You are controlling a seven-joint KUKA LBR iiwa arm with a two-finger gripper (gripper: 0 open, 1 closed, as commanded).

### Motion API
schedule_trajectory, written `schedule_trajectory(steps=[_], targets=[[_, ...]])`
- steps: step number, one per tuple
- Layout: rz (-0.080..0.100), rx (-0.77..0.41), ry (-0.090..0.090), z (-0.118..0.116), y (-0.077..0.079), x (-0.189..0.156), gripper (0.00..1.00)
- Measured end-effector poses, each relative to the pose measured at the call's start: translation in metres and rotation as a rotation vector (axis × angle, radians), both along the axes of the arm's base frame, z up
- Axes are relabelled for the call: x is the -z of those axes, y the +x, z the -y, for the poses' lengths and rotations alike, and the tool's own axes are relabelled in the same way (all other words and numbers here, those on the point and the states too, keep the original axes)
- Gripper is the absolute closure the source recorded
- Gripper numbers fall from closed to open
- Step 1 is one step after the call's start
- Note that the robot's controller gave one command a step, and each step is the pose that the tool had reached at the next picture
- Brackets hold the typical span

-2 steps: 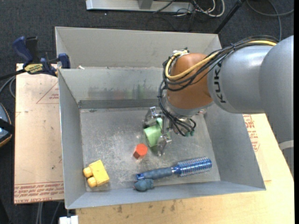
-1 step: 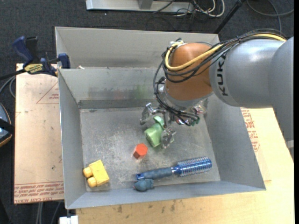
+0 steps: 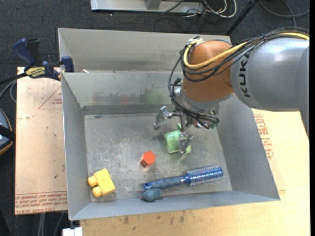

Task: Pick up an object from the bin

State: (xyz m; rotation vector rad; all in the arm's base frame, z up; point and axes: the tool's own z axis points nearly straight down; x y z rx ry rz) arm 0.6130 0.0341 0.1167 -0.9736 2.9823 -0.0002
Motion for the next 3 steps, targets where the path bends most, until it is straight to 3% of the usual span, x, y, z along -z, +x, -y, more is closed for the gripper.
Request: schedule_trajectory(steps=[1, 2, 3], targets=[[0.008, -0.478, 0.002, 0.0598, 0.026, 0.0399, 0.0], [0.019, -0.618, 0.0, 0.069, 0.0216, 0.0392, 0.0], [0.018, -0.618, -0.001, 0.0694, 0.0221, 0.0377, 1.0]])
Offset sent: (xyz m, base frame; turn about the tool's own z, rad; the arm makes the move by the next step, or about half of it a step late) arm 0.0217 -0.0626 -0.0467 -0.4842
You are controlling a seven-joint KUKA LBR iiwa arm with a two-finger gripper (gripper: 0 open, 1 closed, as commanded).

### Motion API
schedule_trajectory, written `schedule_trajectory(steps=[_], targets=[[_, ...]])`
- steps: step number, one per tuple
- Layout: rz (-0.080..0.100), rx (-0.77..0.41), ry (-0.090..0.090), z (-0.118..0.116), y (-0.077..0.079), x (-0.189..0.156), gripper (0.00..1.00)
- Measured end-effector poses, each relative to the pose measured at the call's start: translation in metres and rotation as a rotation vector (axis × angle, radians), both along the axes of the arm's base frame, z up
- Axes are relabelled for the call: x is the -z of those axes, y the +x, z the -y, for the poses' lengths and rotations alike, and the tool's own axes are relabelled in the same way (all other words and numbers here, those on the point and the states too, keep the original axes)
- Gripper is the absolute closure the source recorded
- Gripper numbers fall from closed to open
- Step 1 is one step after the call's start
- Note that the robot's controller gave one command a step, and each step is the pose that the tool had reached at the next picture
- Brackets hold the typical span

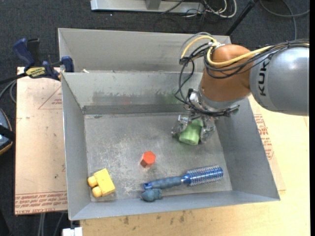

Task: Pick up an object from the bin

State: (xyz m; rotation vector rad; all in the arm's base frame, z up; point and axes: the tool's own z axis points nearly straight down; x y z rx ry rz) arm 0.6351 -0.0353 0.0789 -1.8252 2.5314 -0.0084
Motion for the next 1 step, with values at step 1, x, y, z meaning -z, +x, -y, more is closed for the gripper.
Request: schedule_trajectory(steps=[1], targets=[[-0.01, 0.004, -0.006, -0.0013, 0.0024, -0.0728, 1.0]])
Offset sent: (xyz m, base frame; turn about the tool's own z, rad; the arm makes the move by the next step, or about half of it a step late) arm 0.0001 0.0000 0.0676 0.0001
